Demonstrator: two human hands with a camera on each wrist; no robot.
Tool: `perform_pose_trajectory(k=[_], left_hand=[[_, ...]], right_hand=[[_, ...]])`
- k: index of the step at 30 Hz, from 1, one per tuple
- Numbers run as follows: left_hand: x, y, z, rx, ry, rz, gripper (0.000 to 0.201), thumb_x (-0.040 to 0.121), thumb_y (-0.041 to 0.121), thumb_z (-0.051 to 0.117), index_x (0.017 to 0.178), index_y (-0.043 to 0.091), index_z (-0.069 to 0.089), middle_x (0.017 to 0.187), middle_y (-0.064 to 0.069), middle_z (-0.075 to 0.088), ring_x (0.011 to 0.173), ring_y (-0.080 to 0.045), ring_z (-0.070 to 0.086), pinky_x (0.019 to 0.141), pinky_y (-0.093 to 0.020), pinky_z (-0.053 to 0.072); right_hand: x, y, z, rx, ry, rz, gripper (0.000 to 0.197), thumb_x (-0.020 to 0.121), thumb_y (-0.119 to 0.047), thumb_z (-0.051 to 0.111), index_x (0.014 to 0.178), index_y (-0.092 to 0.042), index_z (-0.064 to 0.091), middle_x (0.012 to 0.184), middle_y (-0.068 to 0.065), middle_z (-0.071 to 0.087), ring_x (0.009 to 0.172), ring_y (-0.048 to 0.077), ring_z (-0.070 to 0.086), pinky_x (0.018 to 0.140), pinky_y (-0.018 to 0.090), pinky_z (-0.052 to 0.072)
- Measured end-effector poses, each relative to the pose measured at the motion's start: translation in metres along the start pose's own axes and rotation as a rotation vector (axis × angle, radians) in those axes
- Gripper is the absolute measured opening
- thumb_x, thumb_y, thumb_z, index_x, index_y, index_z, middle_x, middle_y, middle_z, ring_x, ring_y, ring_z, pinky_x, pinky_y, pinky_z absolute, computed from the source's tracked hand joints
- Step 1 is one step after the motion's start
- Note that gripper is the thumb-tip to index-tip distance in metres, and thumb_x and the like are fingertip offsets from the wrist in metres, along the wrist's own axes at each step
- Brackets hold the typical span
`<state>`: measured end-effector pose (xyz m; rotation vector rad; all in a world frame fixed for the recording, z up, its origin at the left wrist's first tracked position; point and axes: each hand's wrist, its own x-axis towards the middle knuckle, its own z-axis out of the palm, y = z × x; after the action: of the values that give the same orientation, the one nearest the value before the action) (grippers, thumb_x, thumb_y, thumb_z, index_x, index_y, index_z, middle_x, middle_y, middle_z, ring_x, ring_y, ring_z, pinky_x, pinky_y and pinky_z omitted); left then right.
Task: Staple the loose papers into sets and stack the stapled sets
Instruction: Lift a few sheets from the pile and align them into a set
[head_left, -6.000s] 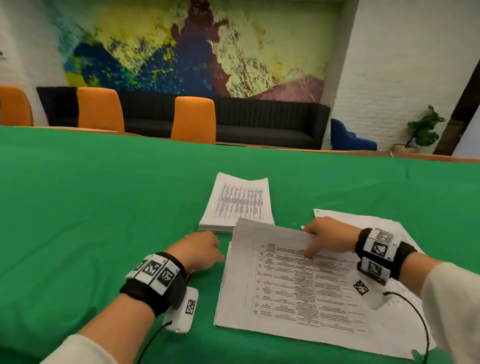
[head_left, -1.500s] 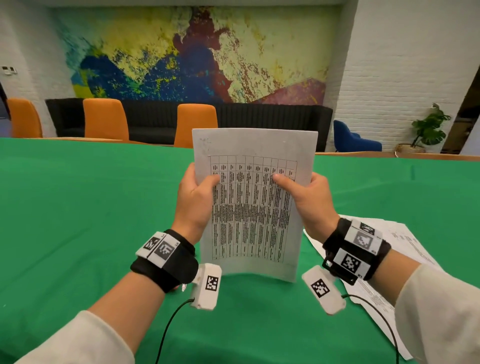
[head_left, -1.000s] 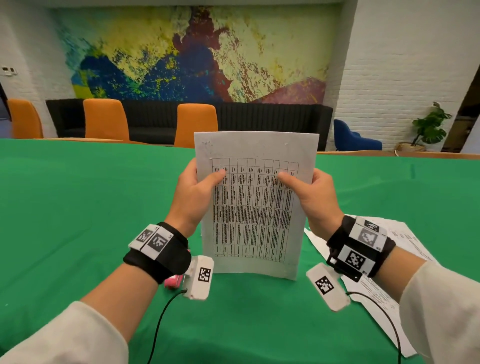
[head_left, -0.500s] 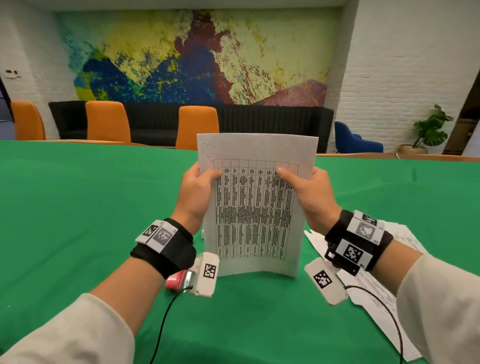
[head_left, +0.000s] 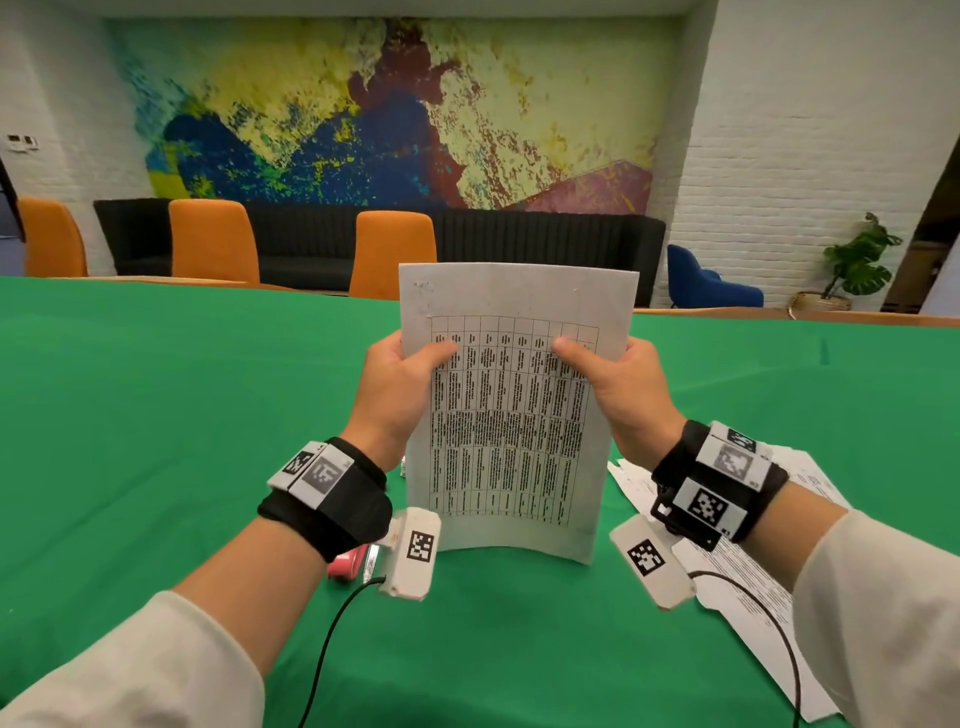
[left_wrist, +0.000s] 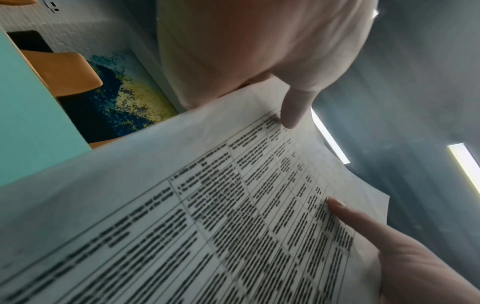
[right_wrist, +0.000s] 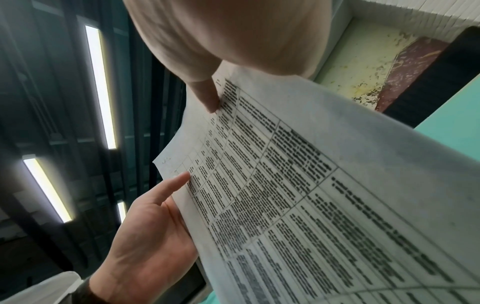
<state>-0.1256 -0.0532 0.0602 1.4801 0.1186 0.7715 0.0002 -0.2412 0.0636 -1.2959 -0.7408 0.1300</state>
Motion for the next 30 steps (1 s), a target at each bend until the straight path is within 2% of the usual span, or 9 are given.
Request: perform_pose_trajectory(k=[3,6,9,15,19,24,30], left_hand=[[-0.003,-0.006,0.001,0.01,0.015,-0.006,0.02,0.104,0.009,0.058,0.117,0.009,0.073,0.109,-0.004,0.08,0.102,-0.022,0.077,0.084,-0.035,0.062],[-0.003,-0.009,0.0,0.005,0.023,-0.013,0.02,0.104,0.009,0.058,0.116,0.009,0.073,0.108,-0.004,0.08,0.099,-0.021,0.077,0.081,-0.034,0.063],[-0.004,-0.012,0.0,0.017,0.033,-0.031,0.021,0.103,0.008,0.059,0.118,0.007,0.072,0.107,-0.005,0.08,0.099,-0.022,0.077,0.085,-0.036,0.063],[-0.007,-0.014,0.001,0.014,0.013,-0.054,0.017,0.103,0.008,0.06,0.114,0.008,0.073,0.104,-0.003,0.081,0.096,-0.02,0.078,0.074,-0.028,0.063],[-0.007,-0.013,0.002,0.008,-0.001,-0.05,0.018,0.103,0.008,0.06,0.115,0.007,0.073,0.105,-0.006,0.08,0.095,-0.021,0.078,0.073,-0.028,0.062],[-0.01,-0.018,0.002,0.022,-0.001,-0.045,0.019,0.103,0.008,0.06,0.115,0.009,0.074,0.106,-0.002,0.08,0.098,-0.02,0.078,0.075,-0.027,0.062],[-0.01,-0.022,0.0,0.044,-0.001,-0.056,0.018,0.103,0.007,0.06,0.113,0.011,0.074,0.106,0.0,0.081,0.097,-0.017,0.078,0.074,-0.025,0.061]], right_hand=[[-0.002,0.005,-0.001,-0.042,-0.008,0.013,0.012,0.098,-0.015,0.068,0.109,-0.018,0.072,0.104,0.004,0.08,0.096,0.021,0.077,0.079,0.037,0.065],[0.0,0.006,-0.003,-0.051,-0.016,0.009,0.013,0.098,-0.015,0.068,0.111,-0.016,0.072,0.106,0.006,0.08,0.098,0.022,0.077,0.079,0.037,0.064],[-0.001,0.009,-0.004,-0.047,-0.017,0.009,0.016,0.098,-0.015,0.068,0.114,-0.014,0.072,0.109,0.008,0.079,0.1,0.024,0.077,0.084,0.041,0.064],[-0.001,0.011,-0.008,-0.067,-0.019,0.019,0.014,0.098,-0.016,0.069,0.111,-0.019,0.073,0.11,0.007,0.079,0.103,0.026,0.076,0.089,0.046,0.061],[0.0,0.01,-0.009,-0.065,-0.018,0.024,0.015,0.098,-0.016,0.068,0.112,-0.018,0.073,0.11,0.007,0.079,0.102,0.025,0.076,0.089,0.046,0.061],[-0.003,0.016,-0.009,-0.058,-0.028,0.039,0.015,0.097,-0.013,0.069,0.111,-0.018,0.073,0.109,0.007,0.08,0.101,0.024,0.077,0.089,0.045,0.062],[-0.005,0.016,-0.009,-0.085,-0.049,0.034,0.016,0.097,-0.013,0.07,0.11,-0.021,0.073,0.108,0.002,0.08,0.1,0.018,0.077,0.084,0.035,0.061]])
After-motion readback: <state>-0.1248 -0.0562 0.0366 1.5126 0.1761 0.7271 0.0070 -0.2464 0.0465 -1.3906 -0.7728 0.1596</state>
